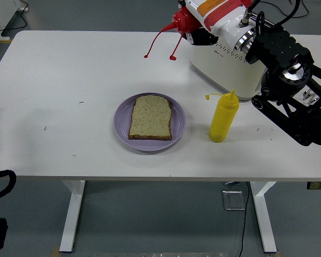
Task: Pick up the cup,pour liquid into bread,place the cup on the desk
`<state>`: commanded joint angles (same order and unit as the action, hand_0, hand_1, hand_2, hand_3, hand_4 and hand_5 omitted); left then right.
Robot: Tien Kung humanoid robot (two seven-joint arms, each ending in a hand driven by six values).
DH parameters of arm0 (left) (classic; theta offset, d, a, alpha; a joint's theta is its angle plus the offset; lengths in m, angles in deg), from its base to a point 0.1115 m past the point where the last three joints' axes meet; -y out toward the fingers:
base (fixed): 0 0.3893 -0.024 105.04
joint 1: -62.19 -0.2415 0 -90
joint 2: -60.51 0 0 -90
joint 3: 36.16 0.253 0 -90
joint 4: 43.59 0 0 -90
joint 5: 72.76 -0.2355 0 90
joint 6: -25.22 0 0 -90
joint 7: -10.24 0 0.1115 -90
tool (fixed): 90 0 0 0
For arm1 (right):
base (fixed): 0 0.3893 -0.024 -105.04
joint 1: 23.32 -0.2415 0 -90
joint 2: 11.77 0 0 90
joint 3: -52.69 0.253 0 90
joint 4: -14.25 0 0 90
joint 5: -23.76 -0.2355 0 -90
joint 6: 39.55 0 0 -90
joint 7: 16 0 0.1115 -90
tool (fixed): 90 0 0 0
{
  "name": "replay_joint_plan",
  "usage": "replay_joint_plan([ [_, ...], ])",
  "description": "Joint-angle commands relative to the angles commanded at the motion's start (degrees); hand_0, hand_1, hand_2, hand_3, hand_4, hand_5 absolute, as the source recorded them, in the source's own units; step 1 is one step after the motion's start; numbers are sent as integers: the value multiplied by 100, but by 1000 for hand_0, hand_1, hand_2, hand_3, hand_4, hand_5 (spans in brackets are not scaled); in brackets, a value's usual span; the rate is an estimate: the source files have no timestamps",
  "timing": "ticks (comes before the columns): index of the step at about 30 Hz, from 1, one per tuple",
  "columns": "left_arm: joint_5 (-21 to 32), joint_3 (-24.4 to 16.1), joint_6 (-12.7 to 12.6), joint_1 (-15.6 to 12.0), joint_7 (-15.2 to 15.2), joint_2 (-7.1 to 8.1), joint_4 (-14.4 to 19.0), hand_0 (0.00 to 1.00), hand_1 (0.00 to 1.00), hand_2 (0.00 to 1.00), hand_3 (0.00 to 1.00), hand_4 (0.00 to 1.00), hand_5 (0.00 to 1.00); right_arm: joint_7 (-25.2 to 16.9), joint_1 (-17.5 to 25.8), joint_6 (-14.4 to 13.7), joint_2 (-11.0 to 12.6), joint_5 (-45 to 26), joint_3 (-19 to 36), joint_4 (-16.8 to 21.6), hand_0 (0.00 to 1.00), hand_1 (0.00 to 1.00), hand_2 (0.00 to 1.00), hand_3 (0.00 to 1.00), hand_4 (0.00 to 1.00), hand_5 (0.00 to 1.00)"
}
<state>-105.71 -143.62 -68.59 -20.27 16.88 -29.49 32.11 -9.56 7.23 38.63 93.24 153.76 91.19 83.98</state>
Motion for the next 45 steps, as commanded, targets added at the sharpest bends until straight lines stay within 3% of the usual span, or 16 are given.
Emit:
replay_joint_plan([
  [7,-2,8,3,8,-1,0,-2,779,729,728,681,559,998,-14,74,46,-60,0,-591,-199,2,62,222,314,656,324],
  [16,1,-23,0,16,1,0,1,779,729,730,681,559,998,28,-77,-61,46,0,159,-102,2,63,223,315,653,325],
  [24,1,-26,1,33,0,0,1,780,731,730,681,559,998,83,-4,161,-76,0,-791,-265,2,64,223,315,649,327],
  [28,2,-24,2,42,0,0,0,782,734,731,682,559,998,87,24,142,-116,0,-710,-234,2,65,223,316,647,326],
  [33,5,-40,-3,37,3,0,0,783,735,733,685,559,998,64,75,-47,-61,-345,7,35,2,64,223,316,645,328],
  [38,4,-32,-4,40,4,0,-1,783,736,733,685,559,998,-68,317,135,-83,-1505,974,434,14,72,230,319,643,328],
  [39,4,-27,-3,41,3,0,-2,783,736,733,685,559,998,-87,388,278,-91,-1765,1207,473,14,72,230,319,643,328],
  [43,4,-17,-4,40,2,0,-1,784,736,732,686,561,998,144,622,573,-92,-2696,2098,460,14,71,230,322,638,330],
  [45,5,-14,-5,37,2,0,-2,784,736,732,686,561,998,361,795,537,-74,-3218,2606,392,14,71,230,322,638,330],
])
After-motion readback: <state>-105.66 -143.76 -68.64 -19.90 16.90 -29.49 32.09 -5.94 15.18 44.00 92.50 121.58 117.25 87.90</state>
